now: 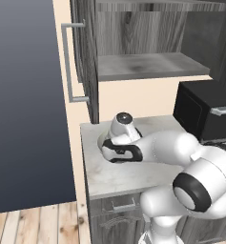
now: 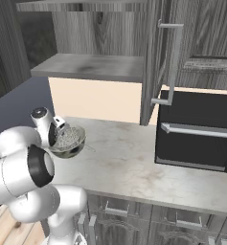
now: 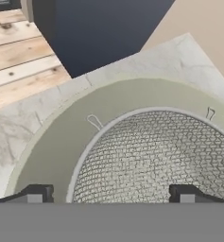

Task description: Open the cabinet and setup a tea strainer by placing it in the bowl upright.

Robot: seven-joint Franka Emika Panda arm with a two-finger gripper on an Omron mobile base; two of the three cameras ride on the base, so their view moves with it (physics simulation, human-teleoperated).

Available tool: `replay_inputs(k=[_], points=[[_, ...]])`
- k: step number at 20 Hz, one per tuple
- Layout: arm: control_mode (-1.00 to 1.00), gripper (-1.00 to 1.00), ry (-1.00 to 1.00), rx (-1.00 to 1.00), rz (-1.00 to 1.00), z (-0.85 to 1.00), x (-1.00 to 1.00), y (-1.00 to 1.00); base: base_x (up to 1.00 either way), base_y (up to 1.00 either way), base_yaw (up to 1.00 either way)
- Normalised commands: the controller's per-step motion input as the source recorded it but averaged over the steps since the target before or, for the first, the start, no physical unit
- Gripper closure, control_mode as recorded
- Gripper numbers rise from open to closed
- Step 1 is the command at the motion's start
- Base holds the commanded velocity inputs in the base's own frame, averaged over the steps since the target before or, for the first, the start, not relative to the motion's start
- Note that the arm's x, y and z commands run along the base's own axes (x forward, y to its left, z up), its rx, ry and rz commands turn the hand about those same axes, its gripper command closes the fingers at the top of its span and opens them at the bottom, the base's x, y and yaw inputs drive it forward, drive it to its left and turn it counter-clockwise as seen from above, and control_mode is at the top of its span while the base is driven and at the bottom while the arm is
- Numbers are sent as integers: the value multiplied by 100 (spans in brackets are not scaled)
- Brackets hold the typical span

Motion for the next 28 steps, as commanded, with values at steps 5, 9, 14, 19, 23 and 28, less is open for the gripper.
replay_inputs(k=[5,9,14,19,23,28], points=[[-100,-100,3,0,0,67,-18,0,0,0,0],[-100,-100,2,0,-4,50,-25,-5,0,0,0],[-100,-100,8,0,-36,21,-11,-64,0,0,0],[-100,-100,5,3,-44,23,-36,-83,0,0,0],[-100,-100,0,10,-48,17,-29,-100,0,0,0],[-100,-100,0,16,-43,4,-36,-85,0,0,0]])
